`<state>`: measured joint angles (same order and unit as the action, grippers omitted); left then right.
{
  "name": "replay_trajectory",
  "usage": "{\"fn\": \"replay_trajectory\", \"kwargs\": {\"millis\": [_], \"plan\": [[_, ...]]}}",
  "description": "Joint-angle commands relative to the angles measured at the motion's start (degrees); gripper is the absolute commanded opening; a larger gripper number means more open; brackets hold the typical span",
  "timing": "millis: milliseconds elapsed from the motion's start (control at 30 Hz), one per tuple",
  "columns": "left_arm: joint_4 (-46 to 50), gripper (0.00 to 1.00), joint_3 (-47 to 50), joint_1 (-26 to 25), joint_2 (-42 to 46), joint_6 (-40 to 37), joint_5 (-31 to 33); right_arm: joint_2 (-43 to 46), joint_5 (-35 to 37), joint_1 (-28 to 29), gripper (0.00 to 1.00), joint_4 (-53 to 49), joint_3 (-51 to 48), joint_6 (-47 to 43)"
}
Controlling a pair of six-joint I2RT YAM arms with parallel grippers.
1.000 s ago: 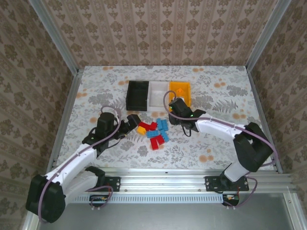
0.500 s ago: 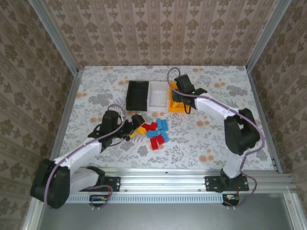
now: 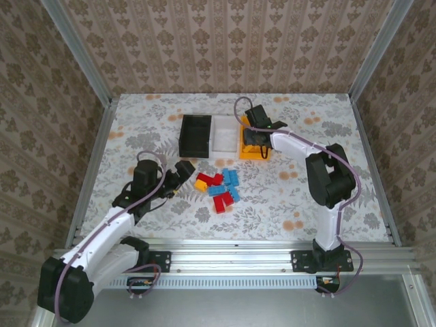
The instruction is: Sort the legos into containers by color
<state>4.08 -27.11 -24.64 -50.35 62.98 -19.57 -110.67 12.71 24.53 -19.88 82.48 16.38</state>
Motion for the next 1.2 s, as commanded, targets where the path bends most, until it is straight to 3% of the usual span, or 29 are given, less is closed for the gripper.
{"fn": "replay_trajectory", "kwargs": {"millis": [0,200,333,467,767,1167], "plan": [[1.5,1.00,0.4,0.4,0.3,-1.9,1.3,9.7,2.6,3.5,0.53,-0.6,-3.7,-1.1],[3.9,0.98,0.6,-0.2,0.2,-3.3,6.0,21.2,5.4,12.8,0.51,-2.8,-14.7,1.4],[5.4,0.99,-1.7,-3.8,-0.2,-6.3,11.8,23.4,-5.8,15.6,0.46,-3.6,-20.9,2.8],[1.9,0.99,-1.3,-5.3,-4.0,-5.0,11.6,21.5,-7.4,19.9,0.42,-5.3,-23.4,2.3],[0.3,0.98,-3.6,-9.8,-14.8,-4.6,10.3,14.8,-12.9,20.8,0.42,-1.6,-26.1,3.8],[2.5,0.99,-4.6,-10.0,-12.3,-6.6,12.5,10.5,-7.8,21.0,0.35,-1.0,-25.5,3.3]]}}
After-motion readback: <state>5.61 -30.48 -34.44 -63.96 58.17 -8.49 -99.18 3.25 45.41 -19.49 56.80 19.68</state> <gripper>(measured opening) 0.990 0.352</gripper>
